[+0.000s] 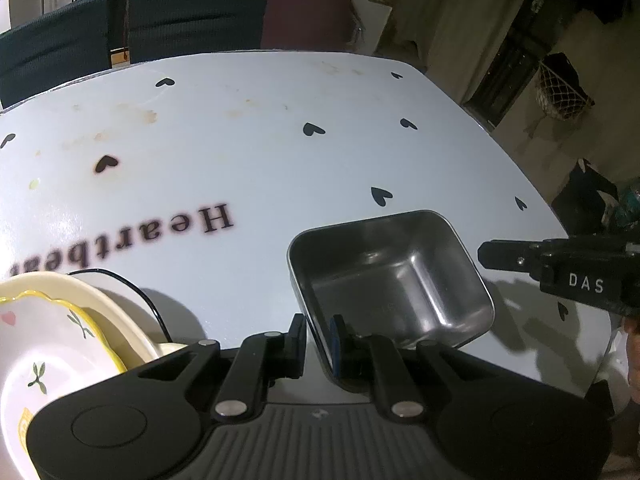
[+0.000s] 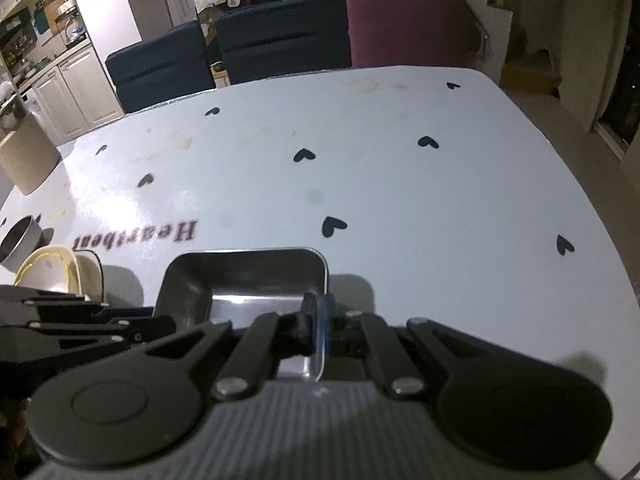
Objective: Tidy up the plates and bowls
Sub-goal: 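Lift and carry the second steel tray with both tools toward the cream bowl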
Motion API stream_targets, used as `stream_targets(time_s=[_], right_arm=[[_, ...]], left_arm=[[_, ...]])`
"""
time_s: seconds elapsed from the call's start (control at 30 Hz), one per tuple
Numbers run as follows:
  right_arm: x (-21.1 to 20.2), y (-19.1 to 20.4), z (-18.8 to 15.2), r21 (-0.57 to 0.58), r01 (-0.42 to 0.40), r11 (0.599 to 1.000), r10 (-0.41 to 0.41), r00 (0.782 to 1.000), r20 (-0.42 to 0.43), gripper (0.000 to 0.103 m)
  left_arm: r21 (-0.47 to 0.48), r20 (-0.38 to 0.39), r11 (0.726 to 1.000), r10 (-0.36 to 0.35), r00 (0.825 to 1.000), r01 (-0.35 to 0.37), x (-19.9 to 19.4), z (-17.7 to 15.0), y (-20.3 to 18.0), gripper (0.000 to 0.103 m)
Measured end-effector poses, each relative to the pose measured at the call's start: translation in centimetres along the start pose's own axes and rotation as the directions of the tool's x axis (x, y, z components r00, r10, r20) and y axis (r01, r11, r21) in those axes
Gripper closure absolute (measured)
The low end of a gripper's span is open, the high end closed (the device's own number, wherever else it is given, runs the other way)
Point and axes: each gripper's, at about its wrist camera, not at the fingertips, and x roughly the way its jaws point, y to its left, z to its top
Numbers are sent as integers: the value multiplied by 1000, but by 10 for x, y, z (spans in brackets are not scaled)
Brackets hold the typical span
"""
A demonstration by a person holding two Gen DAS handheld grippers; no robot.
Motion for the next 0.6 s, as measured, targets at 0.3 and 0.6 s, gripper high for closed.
stream_targets(time_s=[0.3, 0.6], right_arm=[[3, -8, -3, 25, 7, 1000, -7, 1000, -30, 69], [19, -18, -6, 17, -31, 999, 33, 995, -96, 85]], left_arm=[[2, -1, 1000, 1, 1000, -1, 0, 0, 0, 90], [-2, -3, 1000, 5, 1000, -5, 1, 0, 1, 90]])
